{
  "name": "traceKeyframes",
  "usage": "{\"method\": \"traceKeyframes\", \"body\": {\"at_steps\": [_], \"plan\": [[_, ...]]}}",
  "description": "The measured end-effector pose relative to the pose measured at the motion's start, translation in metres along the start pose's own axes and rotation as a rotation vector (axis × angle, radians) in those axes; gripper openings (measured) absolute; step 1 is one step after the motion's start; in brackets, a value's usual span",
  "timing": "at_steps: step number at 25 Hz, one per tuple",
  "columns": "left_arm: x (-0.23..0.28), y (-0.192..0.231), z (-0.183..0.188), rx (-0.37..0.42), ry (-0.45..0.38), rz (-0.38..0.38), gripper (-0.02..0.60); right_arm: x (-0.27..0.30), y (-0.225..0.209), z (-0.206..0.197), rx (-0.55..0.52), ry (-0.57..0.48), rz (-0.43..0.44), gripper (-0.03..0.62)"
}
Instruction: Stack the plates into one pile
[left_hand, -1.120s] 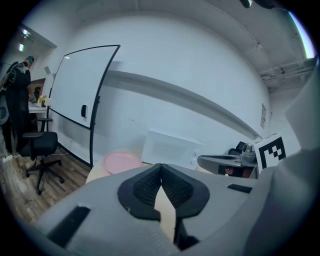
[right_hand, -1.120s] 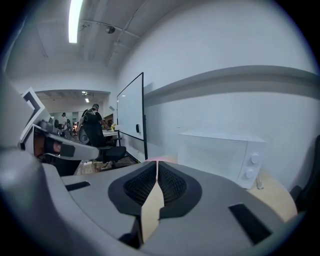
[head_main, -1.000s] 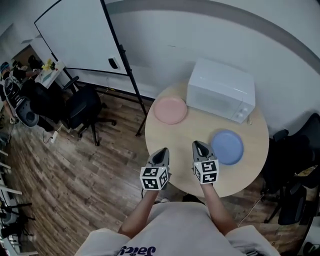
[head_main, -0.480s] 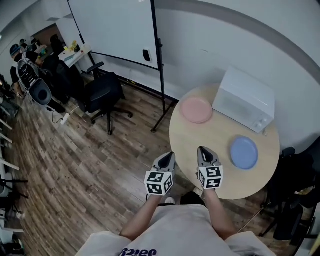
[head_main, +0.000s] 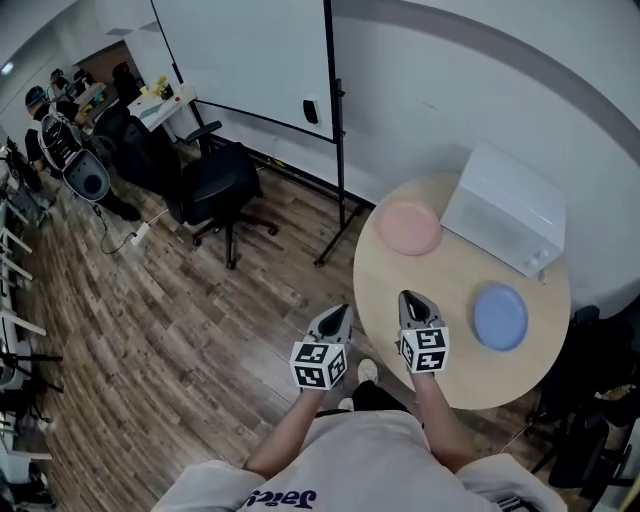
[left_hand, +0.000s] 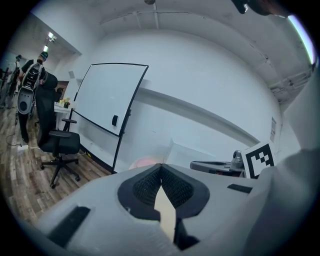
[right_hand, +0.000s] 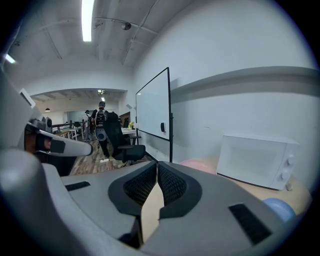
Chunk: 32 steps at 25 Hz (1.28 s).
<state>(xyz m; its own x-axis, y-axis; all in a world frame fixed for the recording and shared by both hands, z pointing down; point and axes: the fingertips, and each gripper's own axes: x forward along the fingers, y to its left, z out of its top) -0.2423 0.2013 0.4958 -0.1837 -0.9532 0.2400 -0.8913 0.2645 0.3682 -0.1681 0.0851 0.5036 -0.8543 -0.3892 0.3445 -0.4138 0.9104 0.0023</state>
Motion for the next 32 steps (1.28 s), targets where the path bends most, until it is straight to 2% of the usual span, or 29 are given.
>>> {"method": "traceKeyframes", "body": {"at_steps": [7, 13, 22, 27, 32], "plan": [[0.059, 0.019, 0.026, 0.01, 0.008, 0.01, 0.015, 0.049, -0.043, 0.013, 0.032, 0.009, -0.013, 0.023], [0.134, 0.004, 0.033, 0.043, 0.075, -0.044, 0.015, 0.075, -0.101, 0.014, 0.101, 0.016, -0.064, 0.023], [0.241, -0.006, 0.011, 0.101, 0.211, -0.085, 0.015, 0.107, -0.188, -0.032, 0.254, 0.075, -0.17, 0.024], [0.284, 0.019, 0.002, 0.095, 0.271, -0.082, 0.015, 0.131, -0.221, -0.064, 0.358, 0.138, -0.259, 0.023], [0.333, 0.044, -0.004, 0.112, 0.324, -0.104, 0.017, 0.161, -0.242, -0.084, 0.395, 0.207, -0.317, 0.025]]}}
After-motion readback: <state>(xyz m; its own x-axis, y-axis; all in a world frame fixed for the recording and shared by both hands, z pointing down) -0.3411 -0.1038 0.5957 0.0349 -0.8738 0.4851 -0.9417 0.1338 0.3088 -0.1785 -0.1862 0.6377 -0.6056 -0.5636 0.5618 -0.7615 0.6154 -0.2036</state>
